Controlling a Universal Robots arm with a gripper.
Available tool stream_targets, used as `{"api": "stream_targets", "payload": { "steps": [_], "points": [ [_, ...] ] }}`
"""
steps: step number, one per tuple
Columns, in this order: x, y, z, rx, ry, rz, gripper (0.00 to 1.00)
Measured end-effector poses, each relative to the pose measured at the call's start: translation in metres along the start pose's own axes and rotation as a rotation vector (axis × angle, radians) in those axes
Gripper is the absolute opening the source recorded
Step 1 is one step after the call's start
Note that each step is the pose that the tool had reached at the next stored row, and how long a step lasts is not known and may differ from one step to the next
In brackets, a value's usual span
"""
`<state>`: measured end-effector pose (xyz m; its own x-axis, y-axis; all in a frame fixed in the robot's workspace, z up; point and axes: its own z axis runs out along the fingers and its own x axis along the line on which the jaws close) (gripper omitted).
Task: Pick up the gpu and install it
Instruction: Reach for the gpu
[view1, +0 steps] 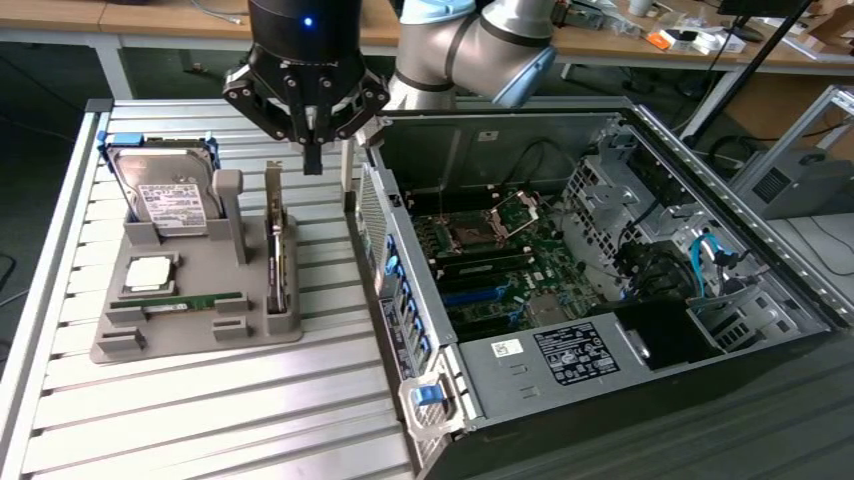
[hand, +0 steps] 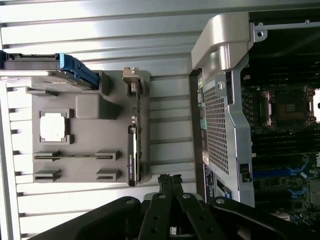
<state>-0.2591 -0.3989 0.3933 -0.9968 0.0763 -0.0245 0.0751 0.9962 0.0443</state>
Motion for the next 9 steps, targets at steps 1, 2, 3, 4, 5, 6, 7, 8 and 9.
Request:
{"api": "stream_targets", "payload": {
  "steps": [1,2,3,4,5,6,7,8,9],
  "points": [
    [0.0011,-0.0001,0.0,0.0,-0.0001,0.0,0.11],
    [0.0021,-0.0002,0.0,0.0,-0.0001,0.0,0.11],
    [0.003,-0.0002,-0.0001,0.0,0.0,0.0,0.11],
    [0.0036,-0.0003,-0.0001,0.0,-0.0001,0.0,0.11],
    [0.004,-0.0003,-0.0001,-0.0001,-0.0001,0.0,0.11],
    [0.0047,-0.0004,-0.0001,-0.0001,-0.0001,0.0,0.11],
    [0.0051,-0.0004,-0.0001,0.0,0.0,0.0,0.11],
    [0.0057,-0.0004,-0.0001,0.0,-0.0001,0.0,0.11],
    [0.0062,-0.0005,-0.0001,-0.0001,-0.0001,0.0,0.11]
  ]
}}
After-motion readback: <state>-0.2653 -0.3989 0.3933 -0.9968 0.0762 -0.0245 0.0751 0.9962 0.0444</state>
